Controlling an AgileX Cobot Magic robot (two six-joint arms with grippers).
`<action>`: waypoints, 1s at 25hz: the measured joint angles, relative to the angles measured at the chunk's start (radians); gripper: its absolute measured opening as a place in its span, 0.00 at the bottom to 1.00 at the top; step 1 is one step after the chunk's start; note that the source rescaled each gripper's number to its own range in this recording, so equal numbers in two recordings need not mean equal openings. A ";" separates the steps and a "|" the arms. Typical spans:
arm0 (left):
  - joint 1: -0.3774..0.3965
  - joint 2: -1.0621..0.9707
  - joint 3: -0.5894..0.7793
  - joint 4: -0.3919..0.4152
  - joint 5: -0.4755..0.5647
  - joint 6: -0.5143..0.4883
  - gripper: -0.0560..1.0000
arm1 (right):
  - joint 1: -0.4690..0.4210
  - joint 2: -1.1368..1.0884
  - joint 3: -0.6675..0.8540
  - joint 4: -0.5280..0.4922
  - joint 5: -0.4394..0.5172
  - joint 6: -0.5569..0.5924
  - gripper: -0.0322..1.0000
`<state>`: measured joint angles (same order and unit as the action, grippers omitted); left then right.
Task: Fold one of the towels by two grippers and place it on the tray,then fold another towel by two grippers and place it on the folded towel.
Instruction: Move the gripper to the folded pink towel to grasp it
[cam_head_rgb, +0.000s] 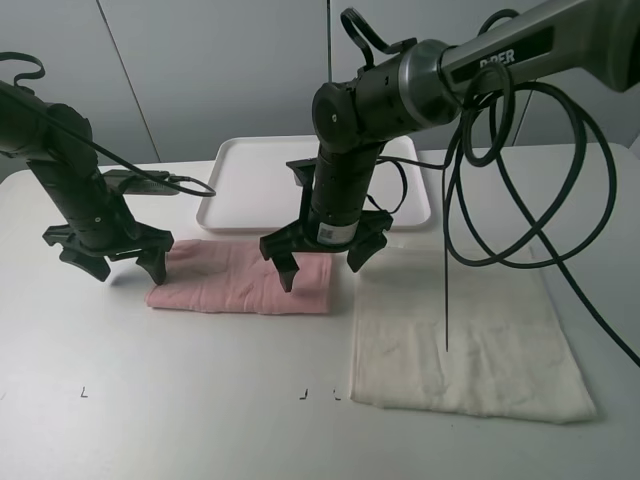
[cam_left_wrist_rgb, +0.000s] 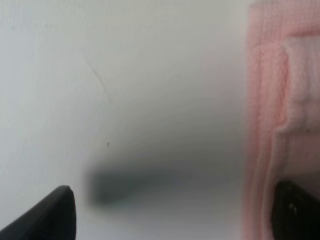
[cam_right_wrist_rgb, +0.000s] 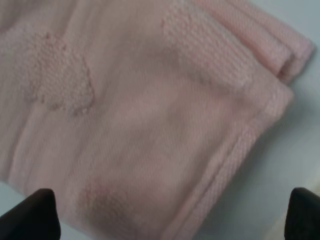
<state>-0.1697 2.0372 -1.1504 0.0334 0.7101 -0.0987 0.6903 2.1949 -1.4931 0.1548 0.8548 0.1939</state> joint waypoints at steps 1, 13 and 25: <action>0.000 0.000 0.000 0.000 0.000 0.000 1.00 | 0.000 0.002 -0.008 0.005 -0.001 -0.001 0.95; 0.000 0.000 0.000 0.005 0.000 -0.002 1.00 | 0.000 0.061 -0.016 0.021 -0.013 0.009 0.92; 0.000 0.000 0.000 0.008 0.000 -0.002 1.00 | 0.000 0.063 -0.016 0.021 -0.069 0.011 0.10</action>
<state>-0.1697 2.0372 -1.1504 0.0418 0.7101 -0.1005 0.6903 2.2581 -1.5093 0.1755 0.7860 0.2051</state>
